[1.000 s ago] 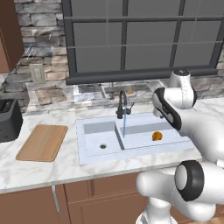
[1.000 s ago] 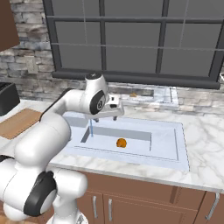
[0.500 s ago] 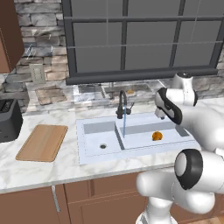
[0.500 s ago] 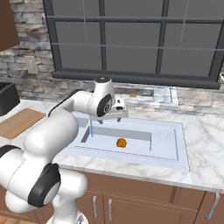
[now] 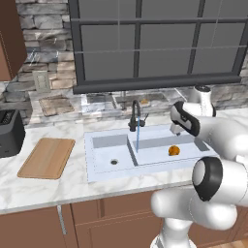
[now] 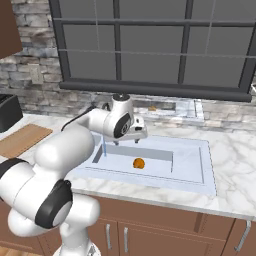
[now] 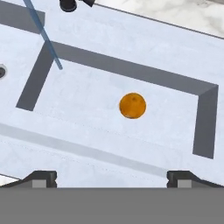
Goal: Pick the orange from the sink and place it on the cutting board to airdry. Then turn off the sink faucet.
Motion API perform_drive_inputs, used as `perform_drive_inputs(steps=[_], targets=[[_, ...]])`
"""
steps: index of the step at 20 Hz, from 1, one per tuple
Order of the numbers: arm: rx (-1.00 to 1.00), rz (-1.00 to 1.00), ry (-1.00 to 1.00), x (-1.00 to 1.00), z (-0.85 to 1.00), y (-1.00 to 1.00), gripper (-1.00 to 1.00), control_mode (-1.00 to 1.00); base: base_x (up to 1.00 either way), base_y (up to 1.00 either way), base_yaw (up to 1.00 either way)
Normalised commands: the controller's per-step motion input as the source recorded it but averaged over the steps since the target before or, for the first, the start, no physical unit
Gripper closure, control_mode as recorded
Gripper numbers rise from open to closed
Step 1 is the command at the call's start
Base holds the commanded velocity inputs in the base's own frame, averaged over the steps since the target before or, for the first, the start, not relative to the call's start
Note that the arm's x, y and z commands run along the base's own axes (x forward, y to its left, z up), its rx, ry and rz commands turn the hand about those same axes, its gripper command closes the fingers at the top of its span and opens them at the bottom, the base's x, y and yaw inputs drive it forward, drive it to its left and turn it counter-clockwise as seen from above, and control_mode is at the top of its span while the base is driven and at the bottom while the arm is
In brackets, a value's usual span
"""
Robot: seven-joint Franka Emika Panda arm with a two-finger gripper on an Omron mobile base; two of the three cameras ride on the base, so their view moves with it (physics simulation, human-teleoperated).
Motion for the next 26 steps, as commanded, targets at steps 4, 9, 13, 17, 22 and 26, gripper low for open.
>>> perform_drive_inputs(steps=[4, 9, 13, 17, 22, 26], targets=[[0.00, 0.00, 0.00, 0.00, -0.18, 0.00, -1.00, -1.00, 0.00, 0.00, 0.00], [0.01, -0.02, 0.00, 0.00, -0.18, 0.00, -1.00, -1.00, 0.00, 0.00, 0.00], [0.02, -0.04, 0.00, 0.00, -0.18, 0.00, -1.00, -1.00, 0.00, 0.00, 0.00], [0.01, -0.03, 0.00, 0.00, -0.18, 0.00, -1.00, -1.00, 0.00, 0.00, 0.00], [0.00, -0.04, 0.00, 0.00, -0.17, 0.00, -1.00, -1.00, 0.00, 0.00, 0.00], [0.00, -0.03, 0.00, 0.00, -0.25, 0.00, -1.00, -1.00, 0.00, 0.00, 0.00]])
